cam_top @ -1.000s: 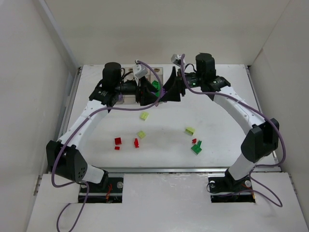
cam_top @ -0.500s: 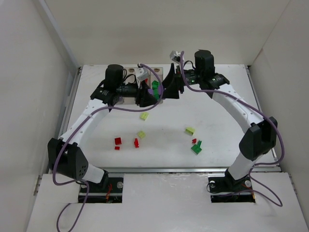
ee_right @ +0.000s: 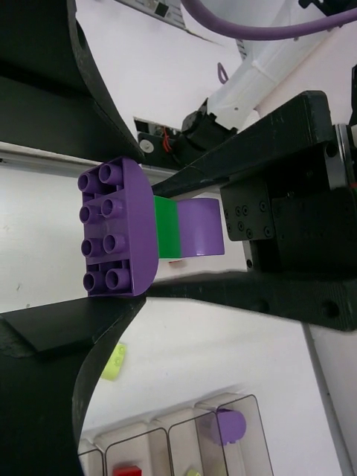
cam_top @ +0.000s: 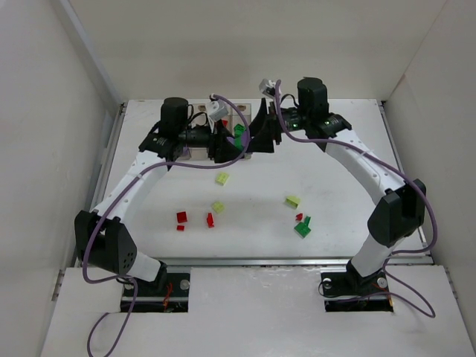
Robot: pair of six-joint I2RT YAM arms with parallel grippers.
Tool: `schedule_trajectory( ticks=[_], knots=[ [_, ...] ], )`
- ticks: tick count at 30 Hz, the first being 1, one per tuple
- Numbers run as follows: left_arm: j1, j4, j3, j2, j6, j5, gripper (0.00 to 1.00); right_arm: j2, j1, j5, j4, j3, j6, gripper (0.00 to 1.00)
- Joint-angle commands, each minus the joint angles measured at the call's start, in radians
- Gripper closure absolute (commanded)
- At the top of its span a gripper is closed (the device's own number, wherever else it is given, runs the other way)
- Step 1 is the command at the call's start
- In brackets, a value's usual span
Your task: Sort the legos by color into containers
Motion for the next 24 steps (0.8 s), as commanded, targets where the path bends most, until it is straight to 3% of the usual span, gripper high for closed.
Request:
schedule_trajectory(
  ticks=[1, 8, 11, 15, 18, 24],
  knots=[
    [0.006, 0.045, 0.039, -0.011, -0.008, 0.039, 0.55, -0.005, 0.011, -0.022, 0.050, 0.022, -0.002, 1.00],
    [0.015, 0.077, 0.020, -0.021, -0.045, 0.026, 1.00, 0.005, 0.020, 0.001, 0.050, 0.013, -0.002, 1.00],
    [0.055, 0.056, -0.012, -0.046, -0.045, -0.030, 1.00, 0.044, 0.020, 0.034, 0.050, 0.003, 0.008, 1.00],
    [0.097, -0.134, -0.082, -0.105, 0.146, -0.194, 1.00, 0.109, -0.008, 0.129, 0.050, 0.071, 0.056, 1.00],
    [0.124, -0.165, -0.170, -0.157, 0.193, -0.347, 1.00, 0.197, -0.008, 0.130, 0.050, 0.202, 0.086, 1.00],
    [0.173, -0.124, -0.273, -0.247, 0.154, -0.469, 1.00, 0.436, 0.005, 0.082, 0.050, 0.508, 0.189, 1.00]
  ],
)
